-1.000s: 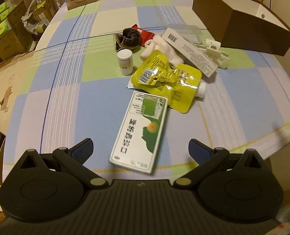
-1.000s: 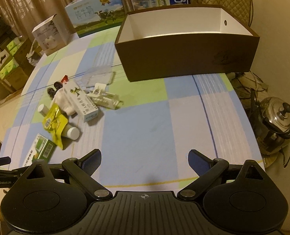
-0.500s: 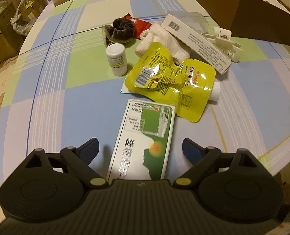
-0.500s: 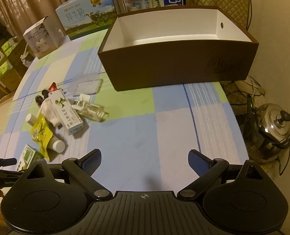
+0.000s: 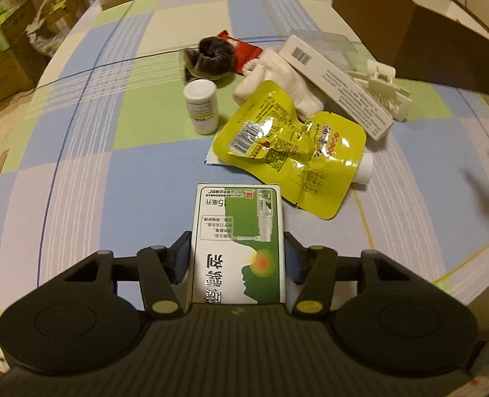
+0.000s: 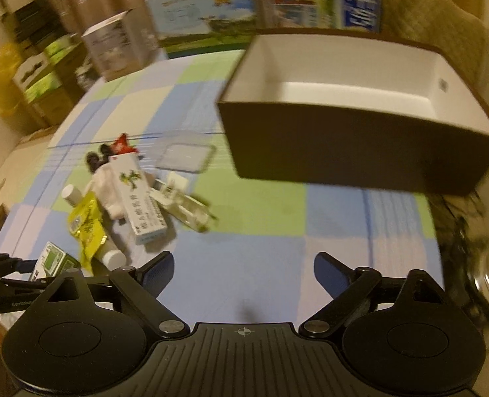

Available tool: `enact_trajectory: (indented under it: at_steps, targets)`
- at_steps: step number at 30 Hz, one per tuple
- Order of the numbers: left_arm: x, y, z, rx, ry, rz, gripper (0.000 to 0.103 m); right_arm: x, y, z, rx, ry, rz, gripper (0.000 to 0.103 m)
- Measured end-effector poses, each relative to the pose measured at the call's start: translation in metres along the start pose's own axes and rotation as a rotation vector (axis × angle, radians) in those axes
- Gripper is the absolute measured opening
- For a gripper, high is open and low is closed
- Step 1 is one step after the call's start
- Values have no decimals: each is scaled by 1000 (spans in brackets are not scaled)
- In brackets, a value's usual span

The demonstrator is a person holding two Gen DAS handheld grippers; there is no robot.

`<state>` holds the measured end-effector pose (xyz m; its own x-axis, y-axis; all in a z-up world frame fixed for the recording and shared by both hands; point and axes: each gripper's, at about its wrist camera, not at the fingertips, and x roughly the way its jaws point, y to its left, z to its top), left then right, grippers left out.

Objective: Organize objects
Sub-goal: 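Close left tool on the green medicine box, then close right tool on the white plastic clip rack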

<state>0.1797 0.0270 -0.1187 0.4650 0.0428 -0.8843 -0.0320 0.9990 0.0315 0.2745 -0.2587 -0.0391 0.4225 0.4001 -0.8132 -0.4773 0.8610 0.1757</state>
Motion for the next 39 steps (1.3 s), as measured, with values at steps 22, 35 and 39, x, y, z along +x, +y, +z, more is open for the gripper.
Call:
enact_trajectory:
  at_steps: [22, 35, 39]
  targets:
    - [-29, 43, 5, -370, 29, 215, 51, 111, 34, 54, -492, 61, 277, 61]
    - [-32, 33, 15, -410, 42, 247, 51, 129, 46, 52, -607, 46, 301, 41]
    - [-34, 26, 23, -399, 32, 241, 51, 118, 37, 51, -558, 37, 300, 41]
